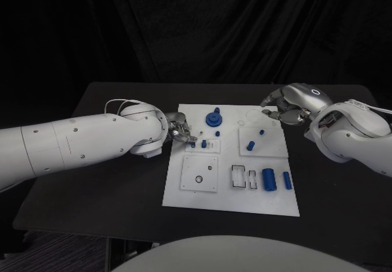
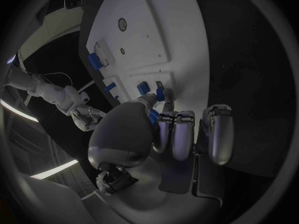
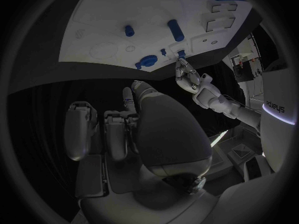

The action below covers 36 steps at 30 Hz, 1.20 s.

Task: Assemble the parts on the task board

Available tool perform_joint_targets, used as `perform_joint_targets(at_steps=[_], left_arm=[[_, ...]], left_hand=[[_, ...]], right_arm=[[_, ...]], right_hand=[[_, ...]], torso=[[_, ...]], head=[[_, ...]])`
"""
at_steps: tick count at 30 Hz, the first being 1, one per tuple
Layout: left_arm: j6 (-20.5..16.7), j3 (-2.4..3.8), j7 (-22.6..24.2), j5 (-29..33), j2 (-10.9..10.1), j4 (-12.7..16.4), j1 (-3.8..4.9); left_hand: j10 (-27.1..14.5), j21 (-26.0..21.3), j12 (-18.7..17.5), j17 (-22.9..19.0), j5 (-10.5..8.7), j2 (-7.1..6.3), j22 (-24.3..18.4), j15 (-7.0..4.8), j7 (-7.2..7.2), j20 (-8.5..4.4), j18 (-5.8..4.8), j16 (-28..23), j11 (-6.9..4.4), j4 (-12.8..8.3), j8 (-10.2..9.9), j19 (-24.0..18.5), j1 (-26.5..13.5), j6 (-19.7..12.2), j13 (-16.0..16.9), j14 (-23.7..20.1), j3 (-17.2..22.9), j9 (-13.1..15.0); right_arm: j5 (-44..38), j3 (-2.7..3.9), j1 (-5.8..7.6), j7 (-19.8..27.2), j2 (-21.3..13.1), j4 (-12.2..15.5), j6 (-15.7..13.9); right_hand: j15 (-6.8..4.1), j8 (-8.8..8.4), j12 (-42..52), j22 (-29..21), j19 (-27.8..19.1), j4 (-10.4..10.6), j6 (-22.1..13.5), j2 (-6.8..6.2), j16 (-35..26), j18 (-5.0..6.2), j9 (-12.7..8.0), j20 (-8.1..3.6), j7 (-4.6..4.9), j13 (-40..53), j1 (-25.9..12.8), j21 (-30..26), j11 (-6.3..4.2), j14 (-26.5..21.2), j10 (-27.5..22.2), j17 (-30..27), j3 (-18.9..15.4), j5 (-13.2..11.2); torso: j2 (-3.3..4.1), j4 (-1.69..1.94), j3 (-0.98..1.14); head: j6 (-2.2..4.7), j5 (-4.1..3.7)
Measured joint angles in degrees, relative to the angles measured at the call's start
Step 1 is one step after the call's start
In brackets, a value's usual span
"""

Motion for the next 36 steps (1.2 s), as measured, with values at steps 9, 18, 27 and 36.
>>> perform_joint_targets(at_steps=[9,18,27,36], left_arm=[[-0.2,0.10,0.1,0.0,-0.4,0.4,-0.30],[-0.4,0.11,0.1,-0.1,-0.6,0.8,-0.46],[-0.5,0.14,0.2,-0.1,-0.7,0.9,-0.54],[-0.7,0.14,0.3,-0.1,-0.7,0.9,-0.61]], left_hand=[[0.0,0.0,0.0,0.0,0.00,0.00,0.0,0.00,0.00,0.00,0.00,0.0,0.00,0.0,0.0,0.0,0.0,0.0,0.0,0.0,0.0,0.0],[0.0,0.0,0.0,0.0,0.00,0.00,0.0,0.00,0.00,0.00,0.00,0.0,0.00,0.0,0.0,0.0,0.0,0.0,0.0,0.0,0.0,0.0],[0.0,-0.2,0.0,0.0,0.00,0.00,0.0,0.00,0.00,0.00,0.00,0.0,0.00,0.0,0.0,0.0,0.0,0.0,0.0,0.0,0.0,0.0],[0.0,-0.5,0.0,0.0,-10.45,0.07,0.0,0.00,0.66,0.00,0.00,0.0,0.00,2.6,-1.4,0.0,-6.6,0.4,0.0,0.0,-2.4,-0.5]], right_arm=[[0.0,0.00,-0.02,0.0,-0.1,0.0,0.0],[0.0,0.00,-0.04,0.0,-0.1,0.0,0.1],[0.0,0.00,-0.06,-0.1,0.0,0.0,0.1],[0.0,0.00,-0.07,-0.1,0.0,0.0,0.2]], right_hand=[[0.00,0.00,0.0,0.0,0.0,0.0,0.0,0.00,0.0,0.00,0.0,0.00,0.00,0.0,0.0,0.0,0.00,0.0,0.0,0.0,0.0,0.0],[0.00,0.00,0.0,0.0,0.0,0.0,0.0,0.00,0.0,0.00,0.0,0.00,0.00,0.0,0.0,0.0,0.00,0.0,0.0,0.0,0.0,0.0],[0.00,0.00,0.0,0.0,0.0,0.0,0.0,0.00,0.0,0.00,0.0,0.00,0.00,0.0,0.0,0.0,0.00,0.0,0.0,0.0,0.0,0.0],[0.00,0.00,0.0,0.0,0.0,0.0,0.0,0.00,0.0,0.00,0.0,0.00,0.00,0.0,0.0,0.0,0.00,0.0,0.0,0.0,0.0,0.0]], torso=[[-0.03,0.04,0.01],[-0.05,-0.03,0.02],[-0.03,-0.03,0.02],[-0.02,-0.02,0.02]], head=[[0.00,-0.05],[0.00,0.19],[0.00,0.16],[0.00,0.30]])
